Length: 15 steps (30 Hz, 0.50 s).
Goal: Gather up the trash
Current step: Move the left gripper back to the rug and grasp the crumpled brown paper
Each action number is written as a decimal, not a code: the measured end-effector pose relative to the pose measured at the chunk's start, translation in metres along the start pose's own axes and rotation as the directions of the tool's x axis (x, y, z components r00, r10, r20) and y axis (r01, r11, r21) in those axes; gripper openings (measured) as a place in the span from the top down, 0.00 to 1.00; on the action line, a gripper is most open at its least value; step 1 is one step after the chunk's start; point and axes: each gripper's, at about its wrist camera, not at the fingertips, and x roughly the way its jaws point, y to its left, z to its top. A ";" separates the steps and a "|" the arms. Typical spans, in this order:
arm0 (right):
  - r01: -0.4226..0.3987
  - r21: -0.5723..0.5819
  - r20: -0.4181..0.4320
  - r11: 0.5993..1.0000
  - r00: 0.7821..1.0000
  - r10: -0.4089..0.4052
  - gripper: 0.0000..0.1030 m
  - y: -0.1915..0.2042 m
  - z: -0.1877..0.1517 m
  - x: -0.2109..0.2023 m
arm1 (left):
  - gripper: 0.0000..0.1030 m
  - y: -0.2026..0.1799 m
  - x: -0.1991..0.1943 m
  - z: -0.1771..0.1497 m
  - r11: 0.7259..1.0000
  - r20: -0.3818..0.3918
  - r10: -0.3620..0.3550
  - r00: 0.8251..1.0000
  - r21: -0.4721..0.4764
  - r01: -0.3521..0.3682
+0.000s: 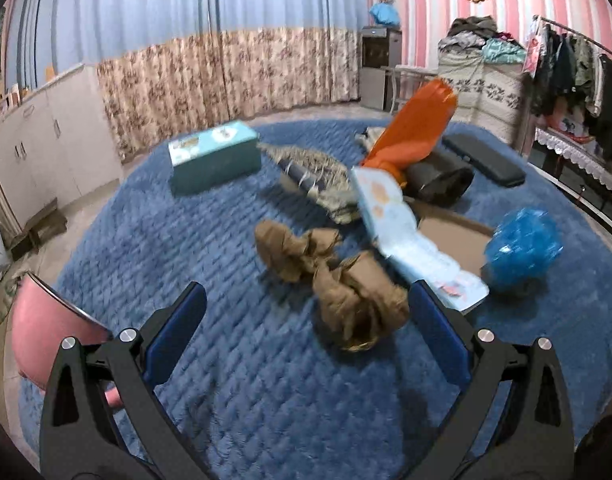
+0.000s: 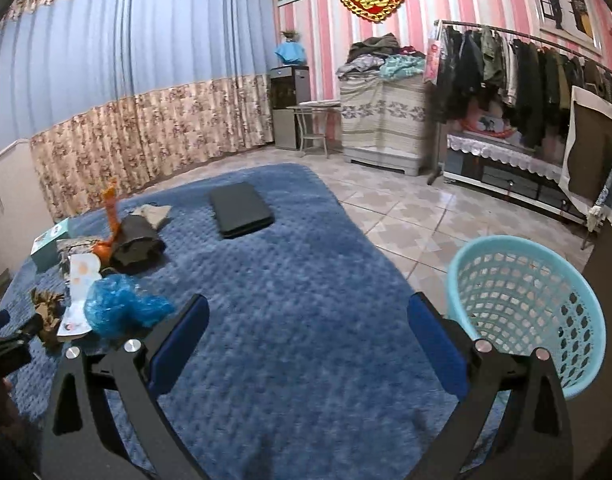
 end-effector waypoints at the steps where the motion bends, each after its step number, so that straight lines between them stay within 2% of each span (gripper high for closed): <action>1: -0.005 -0.001 -0.004 1.000 1.000 0.005 0.06 0.002 -0.001 0.000 | 0.05 0.000 0.002 0.001 1.000 -0.004 -0.015 1.000 -0.012 0.015; 5: -0.020 -0.026 -0.039 0.999 0.999 0.019 0.06 0.011 -0.009 0.008 | 0.09 -0.004 0.002 0.002 0.999 0.008 -0.042 0.999 -0.025 0.042; 6: -0.025 -0.031 -0.043 0.999 0.999 0.023 0.06 0.014 -0.010 0.009 | 0.19 -0.008 0.004 0.003 0.999 0.004 -0.043 0.999 -0.010 0.043; 7: -0.033 -0.039 -0.050 0.999 0.998 0.031 0.06 0.017 -0.010 0.011 | 0.33 -0.011 0.006 0.004 0.999 -0.006 -0.049 0.999 0.002 0.049; 9: -0.049 -0.053 -0.055 0.997 0.997 0.046 0.06 0.022 -0.011 0.012 | 0.45 -0.015 0.011 0.003 0.996 -0.038 -0.086 0.996 0.017 0.087; 11: -0.084 -0.064 -0.060 0.994 0.995 0.080 0.06 0.029 -0.011 0.013 | 0.53 -0.015 0.011 0.002 0.994 -0.039 -0.109 0.993 0.019 0.110; 15: -0.120 -0.088 -0.072 0.989 0.991 0.113 0.06 0.044 -0.015 0.016 | 0.58 -0.009 0.004 0.002 0.991 -0.040 -0.135 0.990 0.012 0.135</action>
